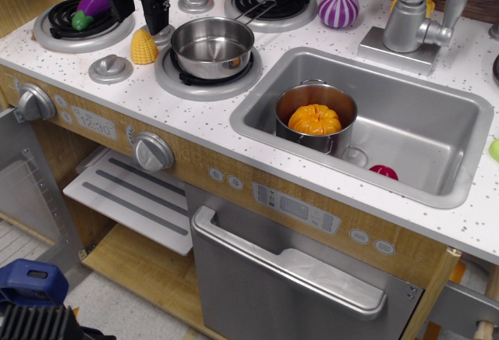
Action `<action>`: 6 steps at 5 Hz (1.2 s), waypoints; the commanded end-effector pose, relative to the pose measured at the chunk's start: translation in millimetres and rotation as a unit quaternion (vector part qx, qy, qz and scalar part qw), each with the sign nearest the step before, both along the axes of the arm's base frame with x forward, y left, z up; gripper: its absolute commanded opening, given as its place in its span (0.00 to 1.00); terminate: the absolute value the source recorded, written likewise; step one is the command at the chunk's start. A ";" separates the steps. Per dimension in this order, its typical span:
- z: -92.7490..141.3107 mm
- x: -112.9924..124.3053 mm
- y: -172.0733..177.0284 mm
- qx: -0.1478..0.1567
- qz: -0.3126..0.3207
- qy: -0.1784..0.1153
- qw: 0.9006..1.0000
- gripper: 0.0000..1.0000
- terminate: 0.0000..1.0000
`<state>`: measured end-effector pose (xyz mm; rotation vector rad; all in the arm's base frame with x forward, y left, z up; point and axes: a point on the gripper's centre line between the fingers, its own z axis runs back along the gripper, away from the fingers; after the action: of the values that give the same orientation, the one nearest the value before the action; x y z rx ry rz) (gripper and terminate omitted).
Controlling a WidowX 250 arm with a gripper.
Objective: Put corn in pan which-is on stove
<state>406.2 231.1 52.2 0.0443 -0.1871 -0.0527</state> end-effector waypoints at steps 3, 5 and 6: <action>-7.1 5.6 3.0 -0.009 -0.006 -0.003 1.000 1.00 0.00; -19.4 6.8 8.8 -0.029 -0.008 -0.007 1.000 1.00 0.00; -20.6 7.2 9.1 -0.027 -0.006 -0.010 1.000 1.00 0.00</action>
<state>408.3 235.3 11.8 -0.0342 -0.1645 -0.0506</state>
